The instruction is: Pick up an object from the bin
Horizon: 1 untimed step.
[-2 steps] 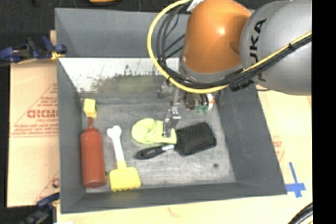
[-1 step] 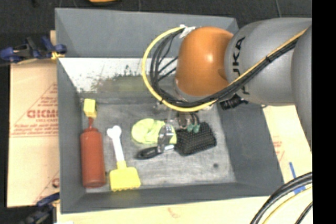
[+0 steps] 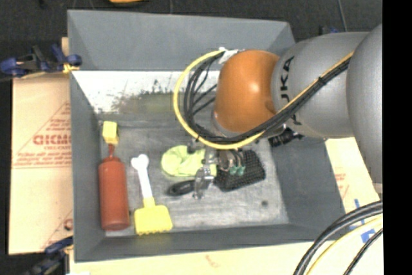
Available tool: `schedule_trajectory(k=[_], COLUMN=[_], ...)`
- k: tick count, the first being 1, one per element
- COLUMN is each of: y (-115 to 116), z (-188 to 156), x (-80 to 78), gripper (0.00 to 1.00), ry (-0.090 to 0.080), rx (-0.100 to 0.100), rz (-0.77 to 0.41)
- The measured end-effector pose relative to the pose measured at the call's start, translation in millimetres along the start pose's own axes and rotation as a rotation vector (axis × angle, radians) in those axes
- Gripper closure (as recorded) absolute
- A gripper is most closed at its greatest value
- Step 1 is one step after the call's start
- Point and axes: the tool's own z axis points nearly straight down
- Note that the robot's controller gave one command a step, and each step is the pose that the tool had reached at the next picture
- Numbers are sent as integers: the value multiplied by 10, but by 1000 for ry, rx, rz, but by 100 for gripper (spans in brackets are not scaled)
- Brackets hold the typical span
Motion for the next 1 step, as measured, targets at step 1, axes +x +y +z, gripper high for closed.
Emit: schedule_trajectory(k=[1], y=[52], z=[167], x=[-189], gripper=[0], ry=[-12], rx=[-3], rz=[25])
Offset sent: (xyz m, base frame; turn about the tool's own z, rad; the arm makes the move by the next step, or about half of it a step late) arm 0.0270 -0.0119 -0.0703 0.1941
